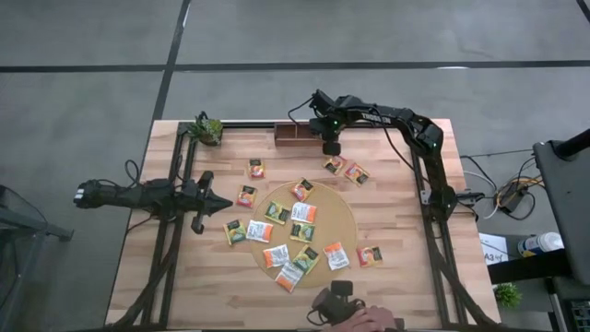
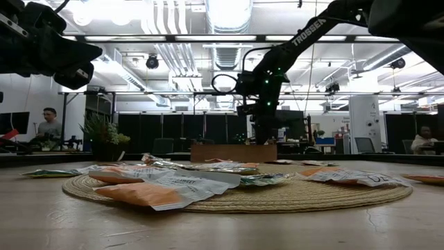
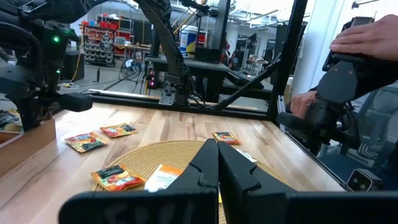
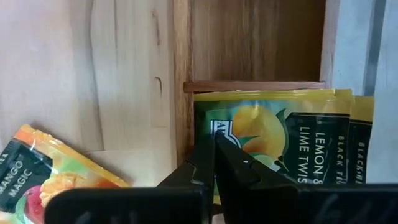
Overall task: Pick & Place Tea
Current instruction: Adjust the yellow tea bags in the right section of the wooden organizer
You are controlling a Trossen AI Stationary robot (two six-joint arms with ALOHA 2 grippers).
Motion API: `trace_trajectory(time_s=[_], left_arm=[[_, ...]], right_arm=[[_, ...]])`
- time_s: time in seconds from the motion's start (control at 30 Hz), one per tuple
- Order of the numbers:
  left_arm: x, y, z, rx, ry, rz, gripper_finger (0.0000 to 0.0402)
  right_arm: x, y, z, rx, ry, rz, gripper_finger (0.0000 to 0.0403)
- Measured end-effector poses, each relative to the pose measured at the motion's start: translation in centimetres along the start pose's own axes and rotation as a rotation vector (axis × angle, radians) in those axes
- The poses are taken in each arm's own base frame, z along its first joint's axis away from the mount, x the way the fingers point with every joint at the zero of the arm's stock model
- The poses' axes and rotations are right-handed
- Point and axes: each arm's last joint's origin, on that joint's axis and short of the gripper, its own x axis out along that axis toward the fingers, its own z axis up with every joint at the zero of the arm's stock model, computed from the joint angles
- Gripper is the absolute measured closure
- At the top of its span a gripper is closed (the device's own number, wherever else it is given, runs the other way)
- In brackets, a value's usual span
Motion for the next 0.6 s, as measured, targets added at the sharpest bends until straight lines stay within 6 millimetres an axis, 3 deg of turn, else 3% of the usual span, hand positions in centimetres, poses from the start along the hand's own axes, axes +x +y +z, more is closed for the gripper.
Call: trace_trajectory(time_s=[0.6], left_arm=[[0.0, 0.0, 0.0, 0.000, 0.000, 0.000, 0.0402]], right_arm=[[1.1, 0.1, -0.2, 0.016, -0.032, -0.053, 0.0395]])
